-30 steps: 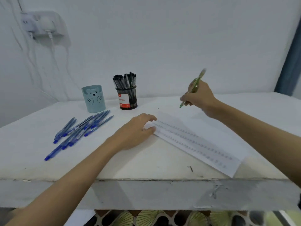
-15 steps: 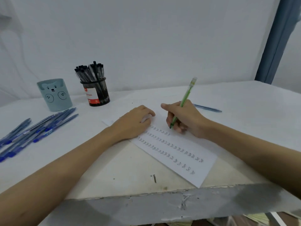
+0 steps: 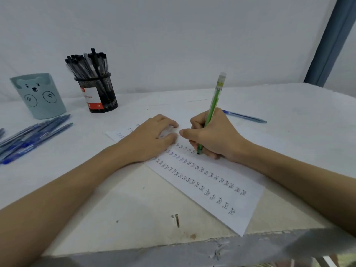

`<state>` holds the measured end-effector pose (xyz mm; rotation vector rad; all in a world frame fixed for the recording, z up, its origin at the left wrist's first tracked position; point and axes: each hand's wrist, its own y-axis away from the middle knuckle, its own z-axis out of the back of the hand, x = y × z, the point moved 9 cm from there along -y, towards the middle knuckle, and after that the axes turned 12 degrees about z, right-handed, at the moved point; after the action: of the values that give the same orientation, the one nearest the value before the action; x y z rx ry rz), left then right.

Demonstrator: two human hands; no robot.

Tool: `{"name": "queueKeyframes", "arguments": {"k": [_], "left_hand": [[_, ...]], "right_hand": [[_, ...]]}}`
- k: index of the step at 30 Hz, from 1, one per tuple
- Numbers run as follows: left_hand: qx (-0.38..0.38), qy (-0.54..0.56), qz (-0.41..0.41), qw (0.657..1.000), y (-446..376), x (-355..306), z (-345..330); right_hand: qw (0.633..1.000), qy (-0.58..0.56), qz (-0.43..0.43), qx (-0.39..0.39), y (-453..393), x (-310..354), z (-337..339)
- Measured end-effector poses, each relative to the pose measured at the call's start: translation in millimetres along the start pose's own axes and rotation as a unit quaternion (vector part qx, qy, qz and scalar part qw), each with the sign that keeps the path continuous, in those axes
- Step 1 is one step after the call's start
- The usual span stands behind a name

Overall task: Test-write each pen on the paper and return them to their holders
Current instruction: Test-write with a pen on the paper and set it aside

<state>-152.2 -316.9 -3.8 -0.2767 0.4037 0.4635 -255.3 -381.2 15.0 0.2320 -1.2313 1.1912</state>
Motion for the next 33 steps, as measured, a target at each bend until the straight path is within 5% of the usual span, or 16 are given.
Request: {"name": "queueKeyframes", "arguments": {"k": [33], "left_hand": [[0.003,0.002,0.008,1.0,2.1,0.1,-0.6]], "right_hand": [[0.998,0.04,0.048,-0.009,-4.2,4.3,-1.4]]}}
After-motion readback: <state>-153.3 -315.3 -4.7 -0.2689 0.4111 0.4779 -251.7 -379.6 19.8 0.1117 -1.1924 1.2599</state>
